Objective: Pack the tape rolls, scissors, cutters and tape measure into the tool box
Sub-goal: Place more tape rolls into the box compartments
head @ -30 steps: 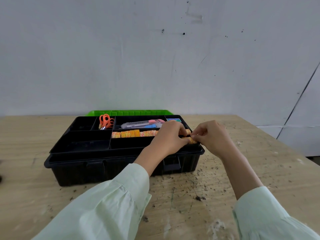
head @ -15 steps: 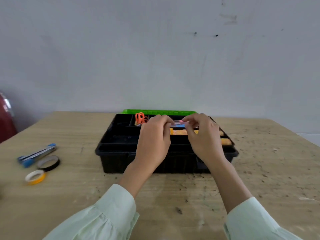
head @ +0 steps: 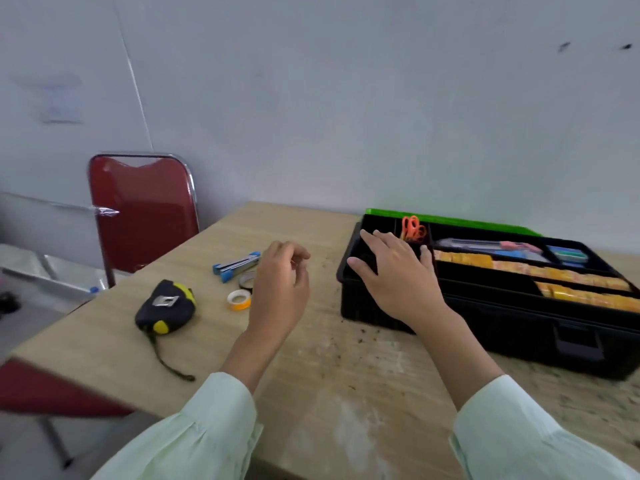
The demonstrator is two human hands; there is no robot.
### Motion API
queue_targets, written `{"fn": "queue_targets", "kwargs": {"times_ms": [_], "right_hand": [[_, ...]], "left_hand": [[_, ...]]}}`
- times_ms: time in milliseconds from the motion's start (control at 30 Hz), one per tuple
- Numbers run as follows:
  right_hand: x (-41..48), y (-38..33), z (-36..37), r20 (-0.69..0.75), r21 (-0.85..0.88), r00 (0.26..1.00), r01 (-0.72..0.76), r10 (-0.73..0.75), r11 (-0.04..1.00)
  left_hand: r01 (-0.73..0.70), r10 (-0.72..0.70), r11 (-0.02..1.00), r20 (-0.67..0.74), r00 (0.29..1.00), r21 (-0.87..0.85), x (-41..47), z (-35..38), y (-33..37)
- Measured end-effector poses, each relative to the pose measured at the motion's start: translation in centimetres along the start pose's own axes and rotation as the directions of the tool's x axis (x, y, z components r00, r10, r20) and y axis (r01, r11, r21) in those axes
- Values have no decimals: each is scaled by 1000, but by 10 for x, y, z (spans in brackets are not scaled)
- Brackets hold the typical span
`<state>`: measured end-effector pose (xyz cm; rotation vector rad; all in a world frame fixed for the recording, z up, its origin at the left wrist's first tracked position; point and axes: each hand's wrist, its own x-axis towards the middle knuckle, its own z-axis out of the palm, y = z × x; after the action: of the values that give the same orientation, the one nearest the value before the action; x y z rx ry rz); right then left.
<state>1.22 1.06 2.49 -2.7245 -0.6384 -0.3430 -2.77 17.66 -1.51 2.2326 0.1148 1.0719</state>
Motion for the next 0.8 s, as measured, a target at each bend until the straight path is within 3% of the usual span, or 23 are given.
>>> {"fn": "queue_targets", "kwargs": {"times_ms": [167,267,367,467,600,700,800], "right_hand": [[1,-4,9,72,-203,997,-26,41,979],[0,-5,7,87,-209,995,-28,48,977],[-2,-6,6,86,-219,995,-26,46,975],[-3,-7,5,79,-229,996,-25,44,973],[-3,-5,1,81,-135,996,-15,26,991],[-2,3,-4,-6,-57,999,-43,43,997],[2,19,-11,30,-145,992,-115,120,983]], "left_hand": [[190,-232,913,74,970,360,-4,-13,-57],[158,-327,762,163,931,627,-4,-14,-70],[90,-316,706,199,928,702,0,-12,-72],[67,-263,730,188,946,680,3,-11,-67],[67,-114,886,76,990,458,11,-9,-46],[-30,22,949,30,999,314,27,-1,-24],[-135,127,969,53,990,206,44,14,-1]]}}
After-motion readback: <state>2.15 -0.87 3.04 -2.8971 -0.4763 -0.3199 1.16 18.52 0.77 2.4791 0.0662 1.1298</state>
